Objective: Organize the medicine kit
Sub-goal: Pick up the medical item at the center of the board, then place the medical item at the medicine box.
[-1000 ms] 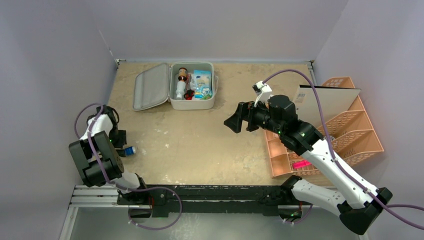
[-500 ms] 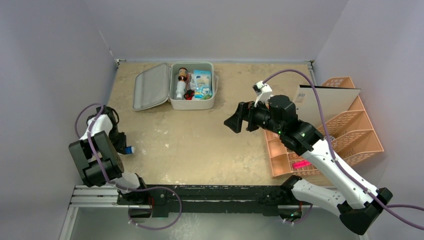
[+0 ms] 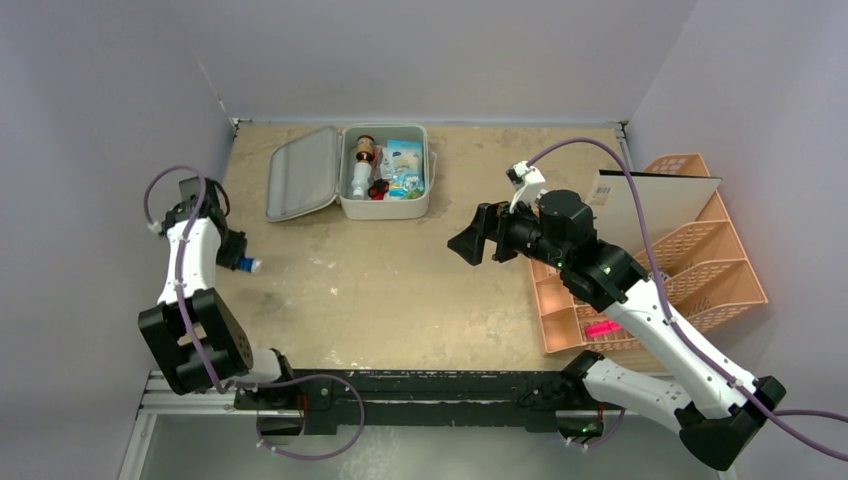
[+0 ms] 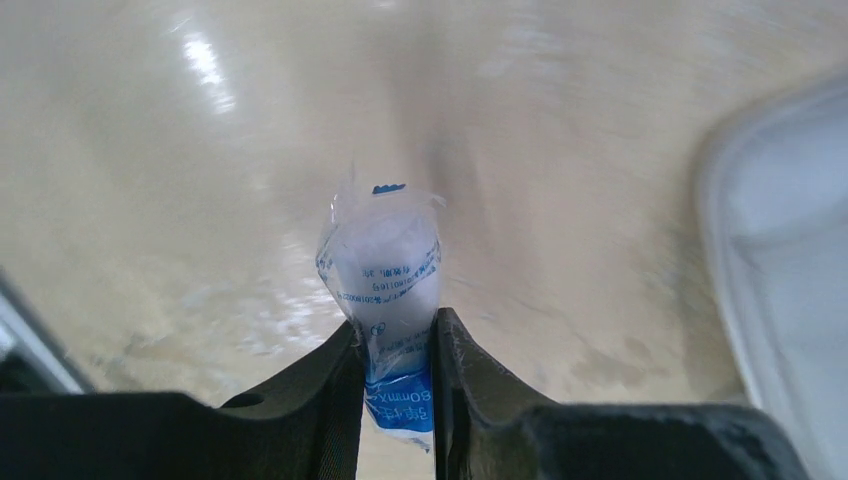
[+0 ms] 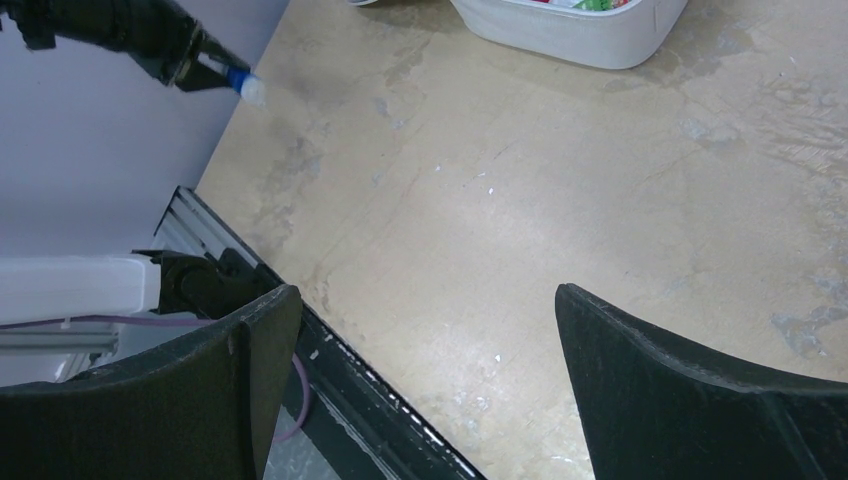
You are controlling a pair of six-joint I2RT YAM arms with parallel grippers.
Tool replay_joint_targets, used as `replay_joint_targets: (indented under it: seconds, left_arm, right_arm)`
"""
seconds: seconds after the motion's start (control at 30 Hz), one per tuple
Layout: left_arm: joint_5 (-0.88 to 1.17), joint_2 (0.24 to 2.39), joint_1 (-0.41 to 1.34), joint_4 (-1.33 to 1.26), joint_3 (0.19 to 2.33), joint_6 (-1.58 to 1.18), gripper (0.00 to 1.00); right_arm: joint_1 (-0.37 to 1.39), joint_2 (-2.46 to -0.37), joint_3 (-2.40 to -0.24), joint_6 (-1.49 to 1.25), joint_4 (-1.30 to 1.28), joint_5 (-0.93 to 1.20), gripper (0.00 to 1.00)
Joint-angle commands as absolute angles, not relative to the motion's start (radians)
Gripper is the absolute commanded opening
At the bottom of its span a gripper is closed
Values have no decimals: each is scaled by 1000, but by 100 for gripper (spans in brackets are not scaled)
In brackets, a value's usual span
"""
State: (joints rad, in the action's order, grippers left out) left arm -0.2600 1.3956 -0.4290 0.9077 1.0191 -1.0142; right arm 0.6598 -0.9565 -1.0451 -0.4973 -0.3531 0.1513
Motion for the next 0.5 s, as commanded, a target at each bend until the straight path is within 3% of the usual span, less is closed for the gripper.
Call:
replay_joint_targets:
  seconds: [0.0,0.2,0.47]
  left_arm:
    - [-125,1338,-305,713,1137,-697,13]
    - [180,1310,-199,484,1202,-519,14]
    - [390,1506,34,552,1537,-165,18]
  right_arm:
    - [655,-959,-1047,-499,-314,175,99]
    - [656,-958,-1053,-492,-326,161,99]
    - [655,-956,-1052,-463,-361,100,99]
